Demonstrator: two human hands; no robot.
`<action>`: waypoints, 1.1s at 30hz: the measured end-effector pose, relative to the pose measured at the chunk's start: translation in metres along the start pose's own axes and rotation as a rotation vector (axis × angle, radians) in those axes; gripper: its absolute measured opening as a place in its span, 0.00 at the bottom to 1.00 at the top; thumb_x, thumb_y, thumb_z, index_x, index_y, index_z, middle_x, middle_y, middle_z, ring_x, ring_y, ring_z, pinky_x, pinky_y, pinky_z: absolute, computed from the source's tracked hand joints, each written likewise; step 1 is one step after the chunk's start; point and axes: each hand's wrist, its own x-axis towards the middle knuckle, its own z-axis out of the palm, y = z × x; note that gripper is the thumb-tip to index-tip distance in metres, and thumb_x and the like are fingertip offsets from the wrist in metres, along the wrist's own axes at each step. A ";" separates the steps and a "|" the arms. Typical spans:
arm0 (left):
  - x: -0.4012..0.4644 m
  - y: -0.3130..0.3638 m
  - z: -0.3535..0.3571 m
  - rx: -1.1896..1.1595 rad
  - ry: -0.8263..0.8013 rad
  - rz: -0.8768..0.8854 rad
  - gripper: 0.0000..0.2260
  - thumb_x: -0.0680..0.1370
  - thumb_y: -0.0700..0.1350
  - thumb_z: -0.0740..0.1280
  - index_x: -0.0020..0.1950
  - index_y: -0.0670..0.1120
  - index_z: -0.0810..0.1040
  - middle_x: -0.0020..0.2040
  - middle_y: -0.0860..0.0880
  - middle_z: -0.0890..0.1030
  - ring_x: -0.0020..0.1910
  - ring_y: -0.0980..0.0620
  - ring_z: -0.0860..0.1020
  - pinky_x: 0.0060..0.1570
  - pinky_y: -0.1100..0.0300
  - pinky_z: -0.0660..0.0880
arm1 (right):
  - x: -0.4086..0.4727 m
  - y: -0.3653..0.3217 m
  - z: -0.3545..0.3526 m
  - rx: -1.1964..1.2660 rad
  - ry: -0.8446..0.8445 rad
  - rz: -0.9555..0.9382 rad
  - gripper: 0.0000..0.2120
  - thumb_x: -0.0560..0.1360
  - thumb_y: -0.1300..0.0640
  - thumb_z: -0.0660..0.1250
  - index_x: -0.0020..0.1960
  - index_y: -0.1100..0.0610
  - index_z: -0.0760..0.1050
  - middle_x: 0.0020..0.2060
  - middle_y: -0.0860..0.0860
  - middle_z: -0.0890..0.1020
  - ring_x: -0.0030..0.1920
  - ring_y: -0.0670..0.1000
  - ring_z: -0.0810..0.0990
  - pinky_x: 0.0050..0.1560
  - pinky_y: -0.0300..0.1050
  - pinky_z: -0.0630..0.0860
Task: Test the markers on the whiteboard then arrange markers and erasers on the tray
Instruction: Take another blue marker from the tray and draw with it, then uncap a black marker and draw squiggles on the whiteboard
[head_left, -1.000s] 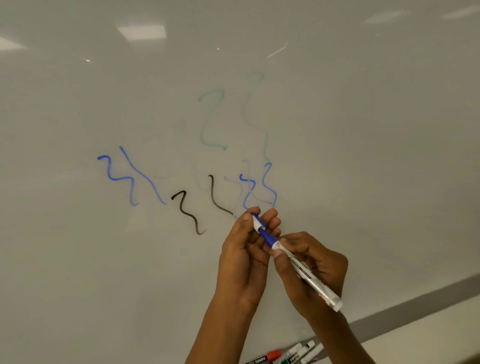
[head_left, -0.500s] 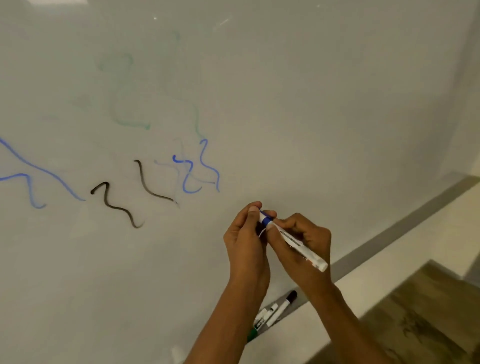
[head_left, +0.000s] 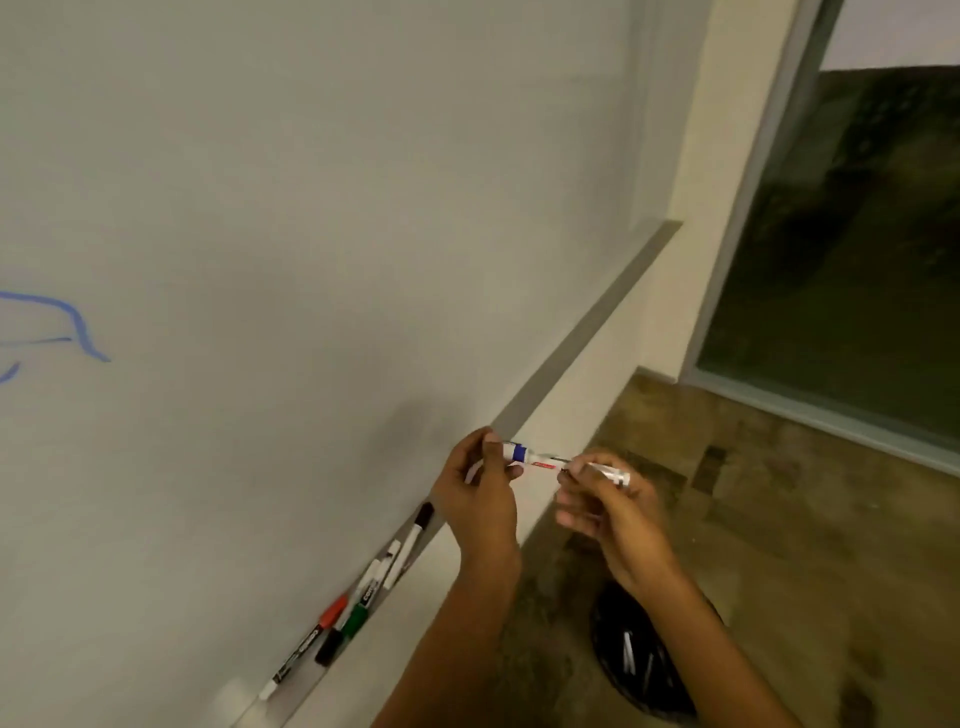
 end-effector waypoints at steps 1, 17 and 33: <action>-0.002 -0.016 0.003 0.047 -0.024 -0.006 0.06 0.78 0.38 0.69 0.53 0.40 0.82 0.48 0.45 0.84 0.38 0.53 0.84 0.41 0.61 0.82 | 0.002 0.007 -0.020 0.071 0.081 0.093 0.03 0.75 0.59 0.70 0.46 0.58 0.81 0.39 0.54 0.86 0.36 0.51 0.84 0.34 0.43 0.82; -0.025 -0.236 0.037 0.700 -0.409 -0.175 0.07 0.68 0.37 0.77 0.38 0.48 0.84 0.37 0.47 0.85 0.37 0.47 0.84 0.46 0.50 0.82 | 0.031 0.106 -0.226 0.185 0.567 0.666 0.09 0.79 0.55 0.66 0.50 0.62 0.76 0.45 0.60 0.80 0.41 0.54 0.80 0.33 0.43 0.82; -0.005 -0.277 0.060 0.827 -0.493 -0.446 0.06 0.76 0.51 0.70 0.44 0.49 0.79 0.45 0.45 0.84 0.44 0.45 0.83 0.49 0.48 0.81 | 0.062 0.118 -0.260 0.021 0.585 0.699 0.16 0.81 0.48 0.63 0.59 0.59 0.74 0.51 0.55 0.83 0.49 0.54 0.82 0.45 0.48 0.78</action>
